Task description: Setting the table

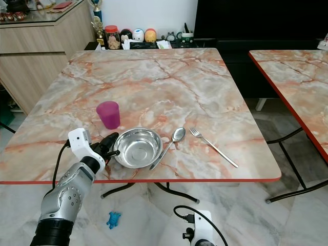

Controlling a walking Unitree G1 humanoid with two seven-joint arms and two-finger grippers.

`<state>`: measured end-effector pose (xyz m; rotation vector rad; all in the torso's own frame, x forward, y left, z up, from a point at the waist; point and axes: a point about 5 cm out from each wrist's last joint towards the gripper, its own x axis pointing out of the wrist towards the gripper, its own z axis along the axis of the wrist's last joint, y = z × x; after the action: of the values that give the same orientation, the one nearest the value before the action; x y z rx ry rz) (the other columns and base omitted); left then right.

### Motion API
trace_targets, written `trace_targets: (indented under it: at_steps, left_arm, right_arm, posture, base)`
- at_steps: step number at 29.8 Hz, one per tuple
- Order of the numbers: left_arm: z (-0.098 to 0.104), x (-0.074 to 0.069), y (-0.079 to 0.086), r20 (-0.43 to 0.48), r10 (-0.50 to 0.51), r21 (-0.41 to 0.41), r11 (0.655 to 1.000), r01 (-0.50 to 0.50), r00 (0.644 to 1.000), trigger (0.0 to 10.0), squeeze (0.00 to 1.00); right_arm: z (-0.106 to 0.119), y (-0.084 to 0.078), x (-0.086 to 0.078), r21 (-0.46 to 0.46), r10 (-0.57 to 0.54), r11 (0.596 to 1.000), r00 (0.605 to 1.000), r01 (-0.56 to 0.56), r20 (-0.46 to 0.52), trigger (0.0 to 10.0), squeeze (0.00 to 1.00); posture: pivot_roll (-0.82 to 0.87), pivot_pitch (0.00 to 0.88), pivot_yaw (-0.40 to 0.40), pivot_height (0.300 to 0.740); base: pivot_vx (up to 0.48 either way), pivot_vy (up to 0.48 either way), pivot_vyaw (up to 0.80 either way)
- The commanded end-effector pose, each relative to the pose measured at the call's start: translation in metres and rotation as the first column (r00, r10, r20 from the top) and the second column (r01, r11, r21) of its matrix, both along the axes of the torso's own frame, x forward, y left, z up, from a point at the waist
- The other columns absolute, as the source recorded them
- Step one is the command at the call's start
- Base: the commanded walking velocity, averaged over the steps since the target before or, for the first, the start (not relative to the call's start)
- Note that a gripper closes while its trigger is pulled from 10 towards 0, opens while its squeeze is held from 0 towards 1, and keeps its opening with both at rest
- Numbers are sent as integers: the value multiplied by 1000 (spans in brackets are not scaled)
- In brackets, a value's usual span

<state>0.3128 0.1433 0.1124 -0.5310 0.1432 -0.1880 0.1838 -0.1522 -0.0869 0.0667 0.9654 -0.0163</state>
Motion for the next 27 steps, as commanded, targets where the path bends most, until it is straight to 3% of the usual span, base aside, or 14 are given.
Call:
trace_targets:
  at_steps: [1, 5, 6, 7, 10, 17, 19, 24, 27]
  left_arm:
    - [2, -1, 1, 15, -1, 33, 999, 1, 1000, 10000, 0]
    - [10, -1, 5, 73, 13, 114, 993, -21, 997, 10000, 0]
    - [14, 0, 8, 94, 24, 148, 988, -37, 995, 10000, 408]
    - [16, 1, 9, 106, 27, 177, 983, -45, 994, 10000, 1000]
    - [25, 1, 13, 149, 8, 252, 967, -46, 989, 10000, 1000]
    - [29, 0, 11, 169, -50, 294, 956, -2, 984, 10000, 1000]
    - [27, -6, 4, 149, -170, 388, 916, 101, 974, 10000, 1000]
    - [17, -11, -6, 78, -282, 487, 848, 210, 956, 10000, 1000]
    - [14, -13, -12, 55, -311, 501, 831, 244, 949, 10000, 1000]
  right_arm:
    - [0, 0, 1, -1, 7, 1000, 1000, -7, -1, 10000, 0]
    - [0, 0, 1, -3, 7, 1000, 1000, -7, -2, 10000, 0]
    - [0, 0, 1, -3, 8, 1000, 1000, -8, -2, 10000, 0]
    - [0, 0, 1, -3, 9, 1000, 1000, -9, -2, 10000, 0]
    - [0, 0, 0, -3, 9, 1000, 1000, -9, -3, 10000, 0]
    - [0, 0, 0, -3, 7, 1000, 1000, -7, -3, 10000, 0]
    - [0, 0, 0, -2, 9, 1000, 1000, -9, -4, 10000, 0]
    - [0, 1, -1, -1, 11, 1000, 1000, -11, -6, 10000, 0]
    - [0, 1, -1, 0, 10, 1000, 1000, -10, -5, 10000, 0]
  posture:
    - [99, 1, 4, 740]
    - [101, 3, 4, 740]
    - [100, 3, 4, 740]
    - [100, 3, 4, 740]
    - [99, 0, 7, 740]
    - [100, 0, 8, 740]
    - [103, 0, 10, 740]
    - [103, 0, 11, 740]
    - [101, 0, 12, 740]
  base:
    - [0, 0, 0]
    - [0, 0, 0]
    - [0, 0, 0]
    - [0, 0, 0]
    - [0, 0, 0]
    - [0, 0, 0]
    - [0, 0, 0]
    - [0, 0, 0]
    - [0, 0, 0]
